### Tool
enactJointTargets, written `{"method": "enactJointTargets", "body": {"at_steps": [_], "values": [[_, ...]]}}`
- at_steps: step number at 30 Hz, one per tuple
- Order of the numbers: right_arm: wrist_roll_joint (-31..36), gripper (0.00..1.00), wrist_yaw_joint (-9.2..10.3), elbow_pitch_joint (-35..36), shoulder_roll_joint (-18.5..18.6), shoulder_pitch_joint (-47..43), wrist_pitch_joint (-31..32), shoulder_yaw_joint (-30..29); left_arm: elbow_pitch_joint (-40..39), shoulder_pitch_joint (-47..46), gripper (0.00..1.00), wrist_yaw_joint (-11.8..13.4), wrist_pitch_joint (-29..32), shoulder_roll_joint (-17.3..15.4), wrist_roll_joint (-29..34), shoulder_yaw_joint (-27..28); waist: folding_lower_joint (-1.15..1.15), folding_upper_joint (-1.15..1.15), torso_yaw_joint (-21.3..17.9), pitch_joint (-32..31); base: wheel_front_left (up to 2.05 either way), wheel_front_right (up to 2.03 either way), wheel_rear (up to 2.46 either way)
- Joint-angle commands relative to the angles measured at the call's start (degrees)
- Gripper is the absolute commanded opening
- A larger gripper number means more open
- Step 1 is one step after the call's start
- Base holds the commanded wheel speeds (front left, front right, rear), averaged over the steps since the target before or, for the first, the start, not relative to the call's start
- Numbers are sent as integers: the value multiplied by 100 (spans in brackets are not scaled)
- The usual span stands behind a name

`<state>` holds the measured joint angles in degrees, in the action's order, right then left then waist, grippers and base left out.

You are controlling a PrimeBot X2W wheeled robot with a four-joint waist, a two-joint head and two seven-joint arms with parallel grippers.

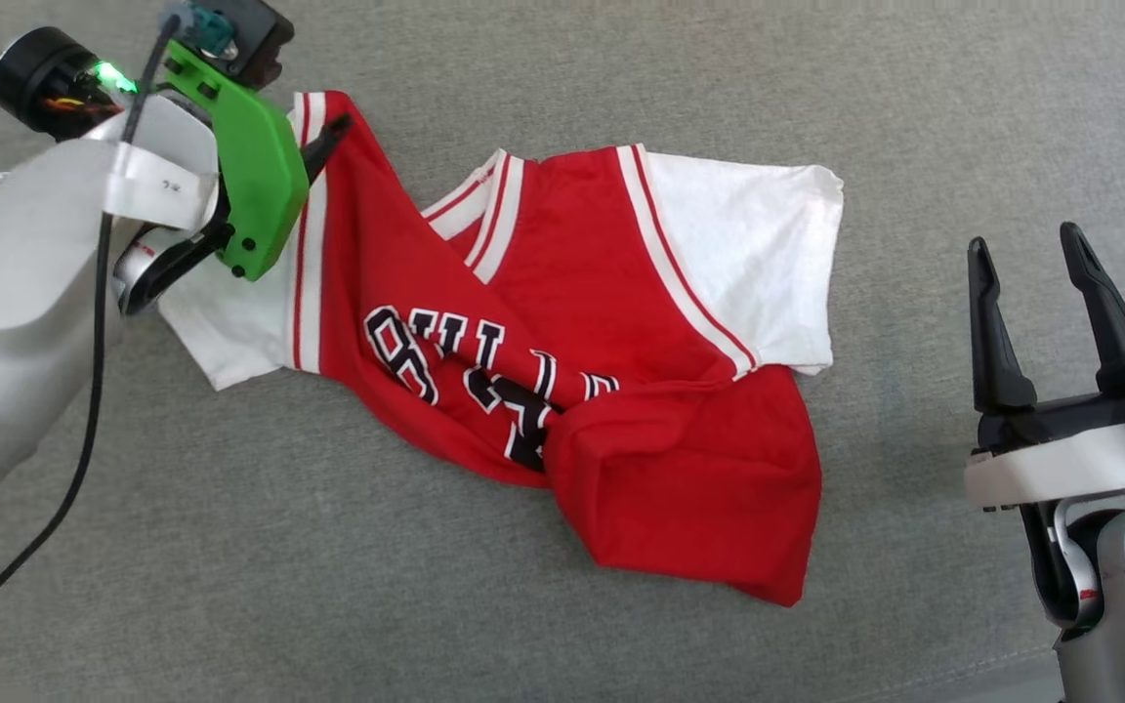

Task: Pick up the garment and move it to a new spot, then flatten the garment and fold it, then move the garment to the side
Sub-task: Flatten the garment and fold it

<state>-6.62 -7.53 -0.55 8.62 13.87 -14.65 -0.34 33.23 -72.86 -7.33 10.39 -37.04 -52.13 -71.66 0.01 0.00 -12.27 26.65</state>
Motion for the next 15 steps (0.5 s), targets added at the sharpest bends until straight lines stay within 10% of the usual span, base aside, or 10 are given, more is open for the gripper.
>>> {"method": "enactJointTargets", "body": {"at_steps": [1, 15], "values": [[12, 100, 4, -3, 7, -88, -33, -21, -108, -146, 100, -15, 45, -122, -207, 49, -1, 0, 336, -300, 0, 0, 0], [-12, 100, 4, 23, 62, -93, -34, 78, -592, -514, 100, -15, 1970, -734, -1508, 23, -1, 0, 503, -377, 0, 0, 0]]}}
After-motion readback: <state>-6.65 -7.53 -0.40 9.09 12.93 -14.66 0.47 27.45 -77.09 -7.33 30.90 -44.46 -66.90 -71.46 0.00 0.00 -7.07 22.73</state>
